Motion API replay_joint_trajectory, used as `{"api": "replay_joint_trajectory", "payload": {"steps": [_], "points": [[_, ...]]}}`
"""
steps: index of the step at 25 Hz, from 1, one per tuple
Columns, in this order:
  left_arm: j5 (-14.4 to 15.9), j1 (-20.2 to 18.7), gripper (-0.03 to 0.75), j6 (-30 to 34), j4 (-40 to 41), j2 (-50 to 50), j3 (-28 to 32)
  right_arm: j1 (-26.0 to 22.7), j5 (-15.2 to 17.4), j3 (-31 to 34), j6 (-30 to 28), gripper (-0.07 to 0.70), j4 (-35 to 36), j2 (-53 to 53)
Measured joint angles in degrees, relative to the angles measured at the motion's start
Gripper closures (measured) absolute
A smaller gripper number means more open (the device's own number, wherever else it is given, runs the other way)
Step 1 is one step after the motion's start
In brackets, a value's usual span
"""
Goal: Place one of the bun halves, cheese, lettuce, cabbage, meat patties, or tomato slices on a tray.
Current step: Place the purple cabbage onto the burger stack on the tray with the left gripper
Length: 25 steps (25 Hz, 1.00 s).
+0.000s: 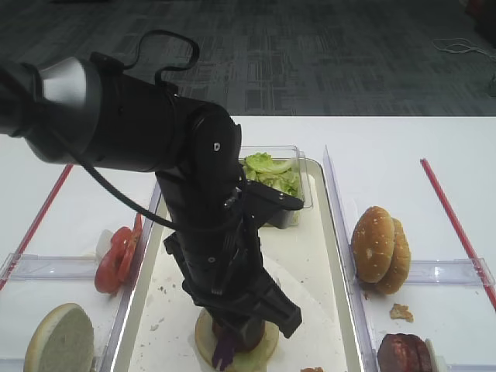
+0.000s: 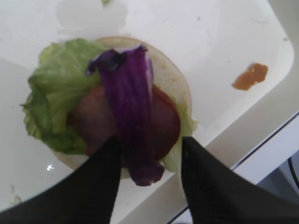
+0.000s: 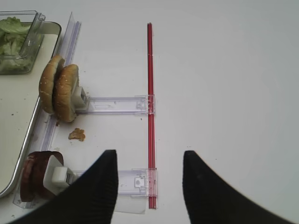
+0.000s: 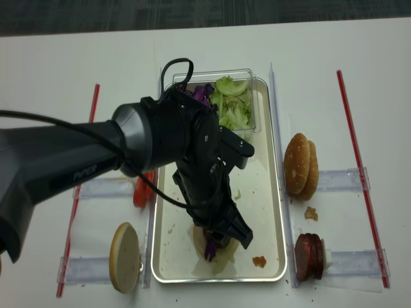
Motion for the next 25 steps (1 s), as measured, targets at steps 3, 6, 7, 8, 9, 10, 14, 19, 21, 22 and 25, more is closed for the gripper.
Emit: {"api": "replay_joint_trajectory", "payload": {"steps": [3, 6, 7, 8, 9, 10, 14, 19, 21, 22, 25], "points": [[0.4, 0.0, 0.371, 0.0, 0.0, 0.0, 0.0, 0.0, 0.0, 0.0, 0.0, 0.28, 0.0, 0.0], [0.4, 0.0, 0.313, 0.0, 0.0, 0.0, 0.0, 0.0, 0.0, 0.0, 0.0, 0.28, 0.0, 0.0], [0.5, 0.0, 0.294, 0.0, 0.0, 0.0, 0.0, 0.0, 0.0, 0.0, 0.0, 0.28, 0.0, 0.0], [0.5, 0.0, 0.281, 0.0, 0.0, 0.0, 0.0, 0.0, 0.0, 0.0, 0.0, 0.28, 0.0, 0.0], [0.7, 0.0, 0.27, 0.0, 0.0, 0.0, 0.0, 0.0, 0.0, 0.0, 0.0, 0.28, 0.0, 0.0], [0.8, 0.0, 0.265, 0.0, 0.0, 0.0, 0.0, 0.0, 0.0, 0.0, 0.0, 0.28, 0.0, 0.0], [0.9, 0.0, 0.258, -0.2, 0.0, 0.0, 0.0, 0.0, 0.0, 0.0, 0.0, 0.28, 0.0, 0.0], [1.5, 0.0, 0.258, -0.2, 0.1, -1.3, -1.6, 0.0, 0.0, 0.0, 0.0, 0.28, 0.0, 0.0], [2.8, 0.0, 0.258, -0.2, 0.6, -1.9, -3.5, 0.0, 0.0, 0.0, 0.0, 0.28, 0.0, 0.0], [3.9, 0.0, 0.258, -0.3, 1.4, -2.0, -4.4, 0.0, 0.0, 0.0, 0.0, 0.28, 0.0, 0.0], [7.4, 0.0, 0.258, -1.2, 3.6, -2.0, -7.3, 0.0, 0.0, 0.0, 0.1, 0.28, 0.0, 0.0]]}}
